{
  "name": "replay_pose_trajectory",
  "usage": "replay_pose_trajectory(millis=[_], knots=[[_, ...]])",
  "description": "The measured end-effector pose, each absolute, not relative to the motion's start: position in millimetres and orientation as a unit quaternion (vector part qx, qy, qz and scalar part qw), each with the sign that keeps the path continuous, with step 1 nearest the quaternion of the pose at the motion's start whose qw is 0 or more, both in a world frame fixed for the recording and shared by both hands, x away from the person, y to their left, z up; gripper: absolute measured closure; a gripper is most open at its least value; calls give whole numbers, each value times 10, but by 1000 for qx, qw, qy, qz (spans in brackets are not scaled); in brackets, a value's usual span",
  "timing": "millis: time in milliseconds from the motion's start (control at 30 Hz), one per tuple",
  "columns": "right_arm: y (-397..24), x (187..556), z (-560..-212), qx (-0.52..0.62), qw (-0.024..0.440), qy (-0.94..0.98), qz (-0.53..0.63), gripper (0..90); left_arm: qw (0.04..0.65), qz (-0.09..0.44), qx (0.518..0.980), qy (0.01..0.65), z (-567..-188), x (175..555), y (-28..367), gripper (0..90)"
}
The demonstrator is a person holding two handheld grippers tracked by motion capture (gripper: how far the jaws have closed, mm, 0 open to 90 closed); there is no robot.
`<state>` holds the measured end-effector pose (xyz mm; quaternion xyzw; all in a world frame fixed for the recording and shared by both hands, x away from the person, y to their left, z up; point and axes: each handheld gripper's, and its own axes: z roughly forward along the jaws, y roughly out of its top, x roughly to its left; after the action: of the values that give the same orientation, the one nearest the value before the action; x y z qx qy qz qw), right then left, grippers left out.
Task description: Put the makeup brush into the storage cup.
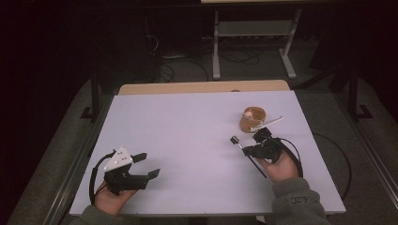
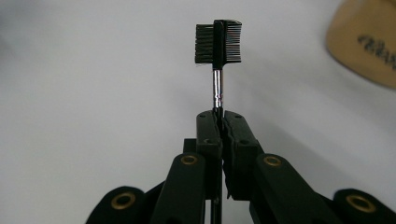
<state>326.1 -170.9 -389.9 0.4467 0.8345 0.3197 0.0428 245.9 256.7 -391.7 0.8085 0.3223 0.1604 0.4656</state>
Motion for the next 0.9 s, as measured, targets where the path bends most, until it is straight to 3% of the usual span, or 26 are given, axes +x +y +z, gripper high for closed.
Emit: replay_pose_trajectory(millis=[567, 900], knots=[[-1361, 3046, -3488, 347, 40, 835, 426, 852, 503, 109, 813, 272, -3827, 2477, 2127, 331], [-1179, 2963, -3564, 308, 31, 816, 488, 852, 516, 64, 819, 242, -3879, 2522, 1799, 422]])
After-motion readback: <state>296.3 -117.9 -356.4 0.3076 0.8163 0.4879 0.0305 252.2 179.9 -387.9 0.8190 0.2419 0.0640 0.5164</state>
